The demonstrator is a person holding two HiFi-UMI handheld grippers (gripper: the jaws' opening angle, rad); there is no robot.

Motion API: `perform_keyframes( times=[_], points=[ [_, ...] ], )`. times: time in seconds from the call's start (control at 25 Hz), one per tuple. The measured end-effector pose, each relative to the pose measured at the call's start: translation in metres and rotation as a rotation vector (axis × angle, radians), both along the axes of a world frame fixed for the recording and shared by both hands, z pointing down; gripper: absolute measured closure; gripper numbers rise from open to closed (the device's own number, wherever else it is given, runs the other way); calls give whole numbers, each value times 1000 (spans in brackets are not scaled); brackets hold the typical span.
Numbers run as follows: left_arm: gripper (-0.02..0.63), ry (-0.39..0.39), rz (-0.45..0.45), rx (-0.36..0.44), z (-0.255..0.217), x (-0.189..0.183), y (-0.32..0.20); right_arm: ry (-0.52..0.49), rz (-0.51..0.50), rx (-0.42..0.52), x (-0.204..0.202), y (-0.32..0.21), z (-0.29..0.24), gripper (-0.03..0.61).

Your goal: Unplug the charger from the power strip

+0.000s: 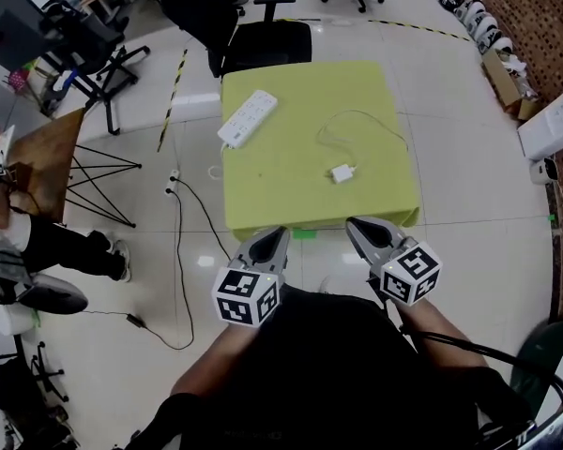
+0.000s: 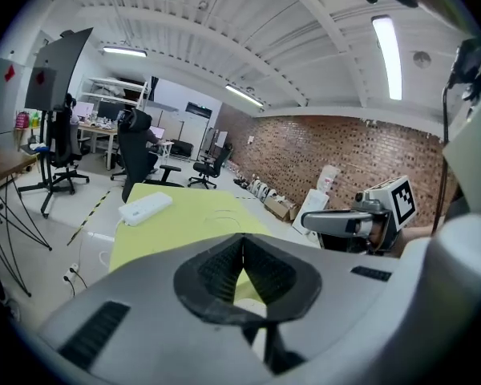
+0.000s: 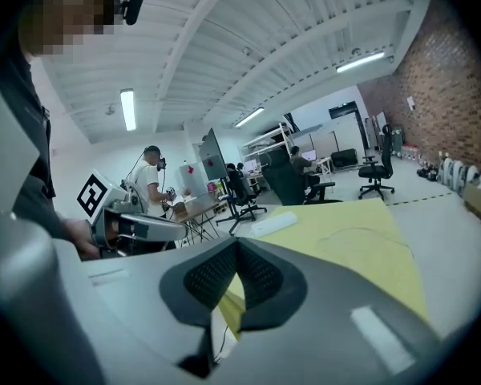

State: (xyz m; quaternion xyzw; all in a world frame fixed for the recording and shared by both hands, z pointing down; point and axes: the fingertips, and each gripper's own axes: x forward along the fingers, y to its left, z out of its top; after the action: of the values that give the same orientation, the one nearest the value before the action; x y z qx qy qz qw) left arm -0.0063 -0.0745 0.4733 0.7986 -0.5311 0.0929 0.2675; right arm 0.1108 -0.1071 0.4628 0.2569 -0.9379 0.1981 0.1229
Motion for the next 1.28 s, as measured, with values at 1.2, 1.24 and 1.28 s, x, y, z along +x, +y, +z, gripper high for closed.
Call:
perform_keyframes(
  times=[1.2, 1.24, 1.28],
  points=[
    [606, 25, 147, 39, -12, -84, -9, -3, 162, -36, -83, 19, -2, 577],
    [606, 27, 144, 38, -11, -84, -7, -1, 156, -36, -84, 20, -2, 577],
    [606, 29, 140, 38, -10, -84, -7, 1, 150, -35, -85, 21, -1, 578]
  ],
)
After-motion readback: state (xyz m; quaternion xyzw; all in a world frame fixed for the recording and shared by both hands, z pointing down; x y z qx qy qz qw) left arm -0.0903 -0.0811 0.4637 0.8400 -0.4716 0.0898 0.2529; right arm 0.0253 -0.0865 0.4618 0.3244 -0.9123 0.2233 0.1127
